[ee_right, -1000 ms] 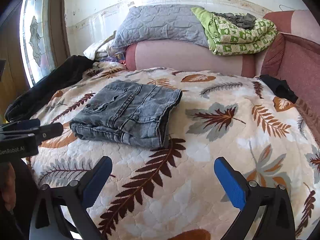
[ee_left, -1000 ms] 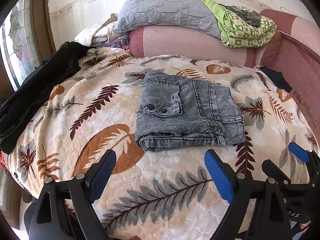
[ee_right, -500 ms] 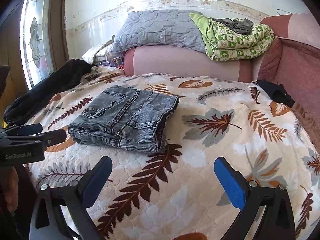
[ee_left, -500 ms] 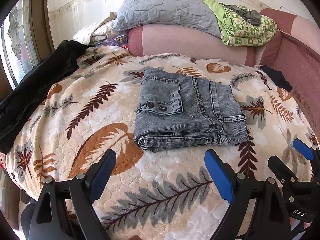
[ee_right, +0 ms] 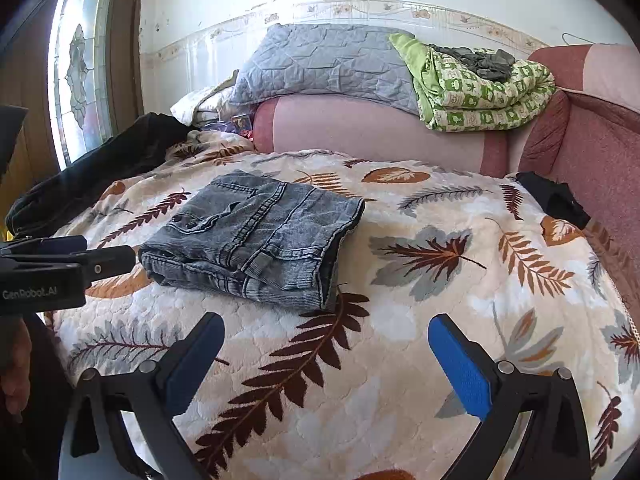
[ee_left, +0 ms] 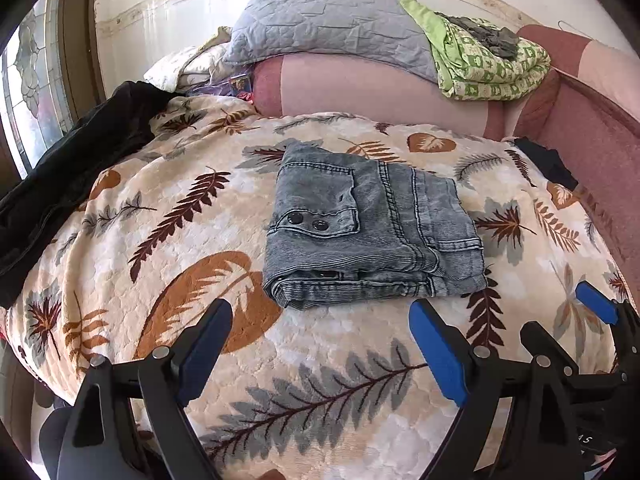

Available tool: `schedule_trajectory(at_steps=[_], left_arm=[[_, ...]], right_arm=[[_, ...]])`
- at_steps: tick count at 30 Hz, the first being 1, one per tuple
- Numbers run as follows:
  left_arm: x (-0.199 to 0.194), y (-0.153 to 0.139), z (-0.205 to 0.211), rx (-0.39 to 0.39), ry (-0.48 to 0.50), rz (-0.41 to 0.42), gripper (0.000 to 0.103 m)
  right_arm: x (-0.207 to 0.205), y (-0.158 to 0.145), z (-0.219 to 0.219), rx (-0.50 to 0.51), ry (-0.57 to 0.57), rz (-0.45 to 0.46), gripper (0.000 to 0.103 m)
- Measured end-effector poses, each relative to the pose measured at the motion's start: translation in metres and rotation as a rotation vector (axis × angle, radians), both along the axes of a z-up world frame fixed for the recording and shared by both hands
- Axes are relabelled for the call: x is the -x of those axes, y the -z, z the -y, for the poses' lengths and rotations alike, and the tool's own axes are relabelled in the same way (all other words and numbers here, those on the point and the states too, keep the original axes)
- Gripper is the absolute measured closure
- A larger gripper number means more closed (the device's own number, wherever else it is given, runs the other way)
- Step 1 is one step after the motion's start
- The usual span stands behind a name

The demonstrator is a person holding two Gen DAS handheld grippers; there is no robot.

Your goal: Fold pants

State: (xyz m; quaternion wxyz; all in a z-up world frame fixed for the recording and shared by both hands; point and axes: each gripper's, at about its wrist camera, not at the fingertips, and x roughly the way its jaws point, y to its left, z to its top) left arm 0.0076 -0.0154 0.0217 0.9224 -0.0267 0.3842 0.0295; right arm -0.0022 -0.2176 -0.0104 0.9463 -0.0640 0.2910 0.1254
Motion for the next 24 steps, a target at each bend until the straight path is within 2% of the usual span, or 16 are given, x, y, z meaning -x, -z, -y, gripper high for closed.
schedule_trajectory(at_steps=[11, 24], left_arm=[[0.0019, -0.0106, 0.0066, 0.006, 0.024, 0.024, 0.013], [-0.0014, -0.0066, 0.0, 0.039, 0.023, 0.018, 0.013]], right_arm=[[0.0011, -0.0028, 0.0009, -0.006, 0.002, 0.008, 0.0], [0.0017, -0.0029, 0.0012, 0.006, 0.014, 0.021, 0.0]])
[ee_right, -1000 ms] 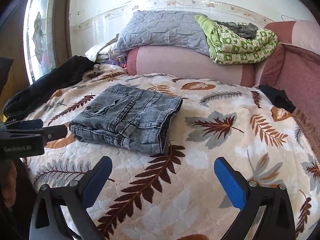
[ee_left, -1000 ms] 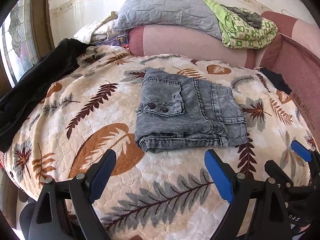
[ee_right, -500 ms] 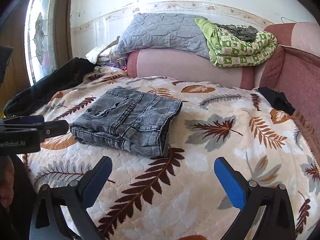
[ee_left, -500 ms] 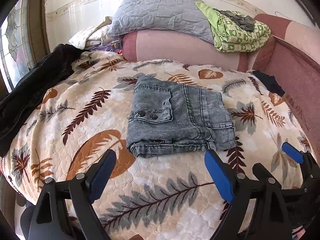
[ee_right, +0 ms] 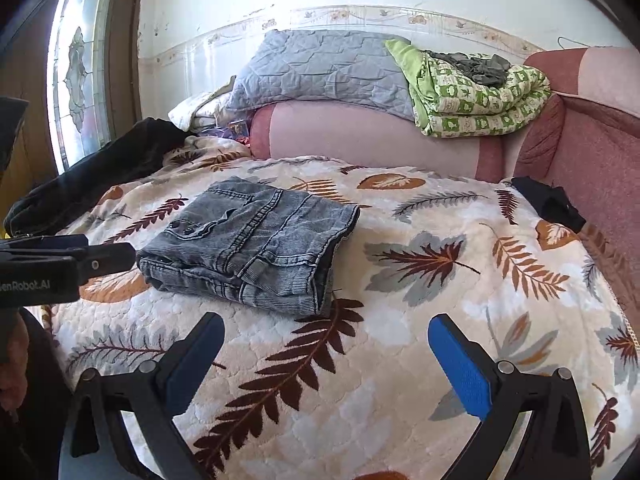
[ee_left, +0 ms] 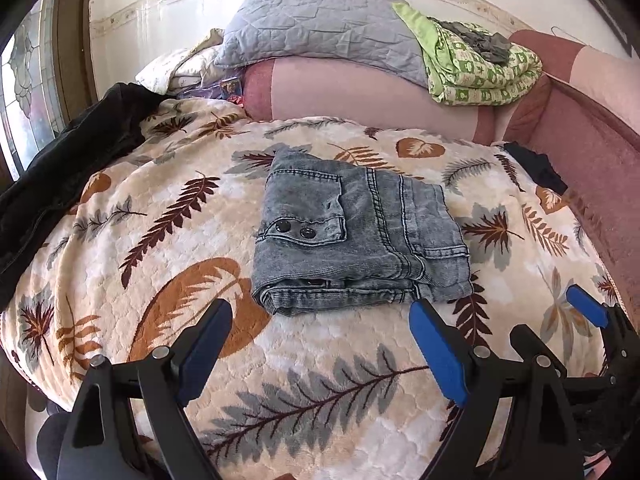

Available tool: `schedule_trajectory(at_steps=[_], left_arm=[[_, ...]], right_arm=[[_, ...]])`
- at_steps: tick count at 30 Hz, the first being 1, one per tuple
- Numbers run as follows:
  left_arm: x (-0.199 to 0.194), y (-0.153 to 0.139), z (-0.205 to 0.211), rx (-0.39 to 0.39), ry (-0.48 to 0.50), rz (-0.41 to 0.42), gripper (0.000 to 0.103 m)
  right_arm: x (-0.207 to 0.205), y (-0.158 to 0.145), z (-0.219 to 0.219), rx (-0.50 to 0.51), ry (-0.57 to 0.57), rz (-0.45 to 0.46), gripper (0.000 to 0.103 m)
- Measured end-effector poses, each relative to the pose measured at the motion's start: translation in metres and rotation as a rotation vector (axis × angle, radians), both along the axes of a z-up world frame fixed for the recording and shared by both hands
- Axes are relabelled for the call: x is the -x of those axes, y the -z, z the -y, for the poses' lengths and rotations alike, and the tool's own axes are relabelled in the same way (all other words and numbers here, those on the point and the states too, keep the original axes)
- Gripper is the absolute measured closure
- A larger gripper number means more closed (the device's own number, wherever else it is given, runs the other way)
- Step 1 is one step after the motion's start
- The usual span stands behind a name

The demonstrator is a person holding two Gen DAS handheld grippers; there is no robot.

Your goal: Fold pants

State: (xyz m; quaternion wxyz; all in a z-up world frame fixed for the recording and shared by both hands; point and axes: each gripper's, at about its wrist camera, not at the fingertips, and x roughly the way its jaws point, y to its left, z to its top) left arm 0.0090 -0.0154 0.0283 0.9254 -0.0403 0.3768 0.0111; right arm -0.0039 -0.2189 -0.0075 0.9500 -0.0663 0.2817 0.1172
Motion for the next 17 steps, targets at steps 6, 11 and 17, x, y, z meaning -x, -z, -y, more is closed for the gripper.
schedule_trajectory(at_steps=[6, 11, 17], left_arm=[[-0.005, -0.001, -0.005, 0.007, 0.002, 0.006, 0.013], [-0.013, -0.001, -0.009, 0.026, 0.006, 0.006, 0.013], [-0.026, -0.003, -0.015, 0.051, 0.003, 0.012, 0.013]], right_arm=[[-0.002, -0.006, -0.007, 0.027, -0.003, 0.012, 0.0], [-0.005, -0.015, -0.014, 0.043, -0.017, 0.02, 0.0], [-0.016, -0.016, -0.019, 0.056, -0.022, -0.005, 0.0]])
